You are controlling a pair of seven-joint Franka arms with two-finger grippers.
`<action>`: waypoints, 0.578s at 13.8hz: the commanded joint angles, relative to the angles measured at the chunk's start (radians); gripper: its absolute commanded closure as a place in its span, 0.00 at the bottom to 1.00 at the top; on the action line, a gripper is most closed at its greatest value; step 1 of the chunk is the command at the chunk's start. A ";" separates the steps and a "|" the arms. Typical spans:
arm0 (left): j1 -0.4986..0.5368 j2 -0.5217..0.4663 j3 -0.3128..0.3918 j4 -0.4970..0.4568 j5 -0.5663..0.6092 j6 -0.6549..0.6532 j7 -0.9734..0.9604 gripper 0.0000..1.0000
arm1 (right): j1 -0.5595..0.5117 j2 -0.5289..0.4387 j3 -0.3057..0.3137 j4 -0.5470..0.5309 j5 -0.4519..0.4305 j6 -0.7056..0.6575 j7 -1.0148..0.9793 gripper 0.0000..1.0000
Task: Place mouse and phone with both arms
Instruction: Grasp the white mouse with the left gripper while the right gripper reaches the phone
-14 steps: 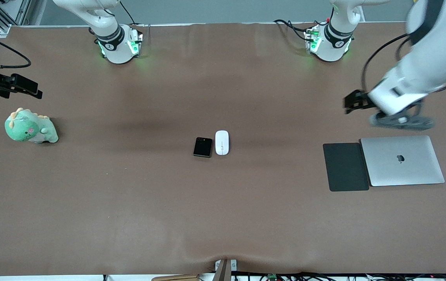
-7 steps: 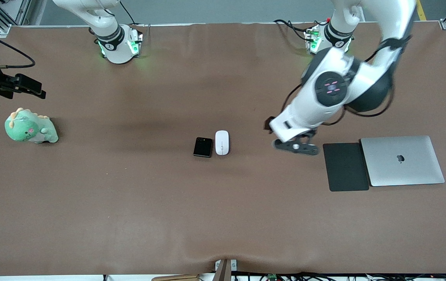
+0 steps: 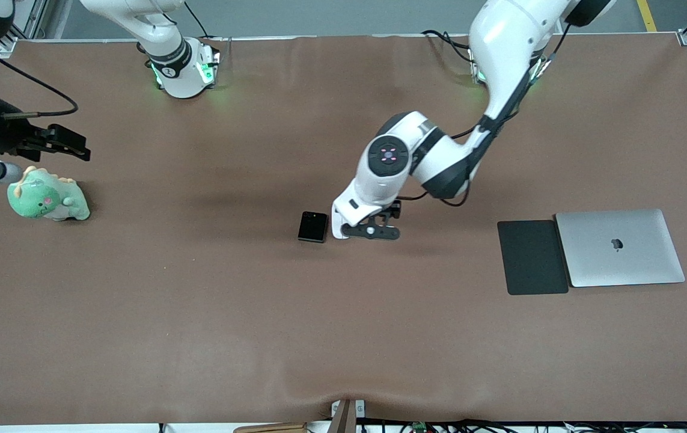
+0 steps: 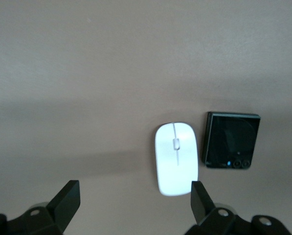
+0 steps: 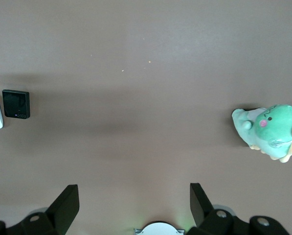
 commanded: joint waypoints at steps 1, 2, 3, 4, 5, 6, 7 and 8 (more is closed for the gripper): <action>-0.044 0.093 0.030 0.079 0.031 0.040 -0.053 0.00 | 0.038 0.011 -0.005 0.006 -0.001 0.000 0.036 0.00; -0.060 0.116 0.041 0.082 0.030 0.067 -0.059 0.03 | 0.043 0.014 -0.005 0.006 -0.001 0.002 0.036 0.00; -0.085 0.133 0.064 0.096 0.030 0.087 -0.080 0.03 | 0.046 0.020 -0.005 0.006 0.002 0.002 0.036 0.00; -0.112 0.156 0.090 0.119 0.028 0.091 -0.098 0.03 | 0.056 0.025 -0.005 0.006 0.002 0.002 0.036 0.00; -0.137 0.176 0.111 0.140 0.027 0.091 -0.115 0.03 | 0.064 0.028 -0.005 0.006 0.002 0.002 0.036 0.00; -0.145 0.194 0.119 0.150 0.024 0.103 -0.135 0.06 | 0.069 0.036 -0.005 0.008 0.001 0.003 0.036 0.00; -0.147 0.203 0.119 0.148 0.024 0.115 -0.145 0.07 | 0.073 0.042 -0.005 0.008 0.001 0.015 0.036 0.00; -0.148 0.211 0.119 0.147 0.024 0.115 -0.146 0.08 | 0.076 0.047 -0.005 0.008 0.001 0.028 0.042 0.00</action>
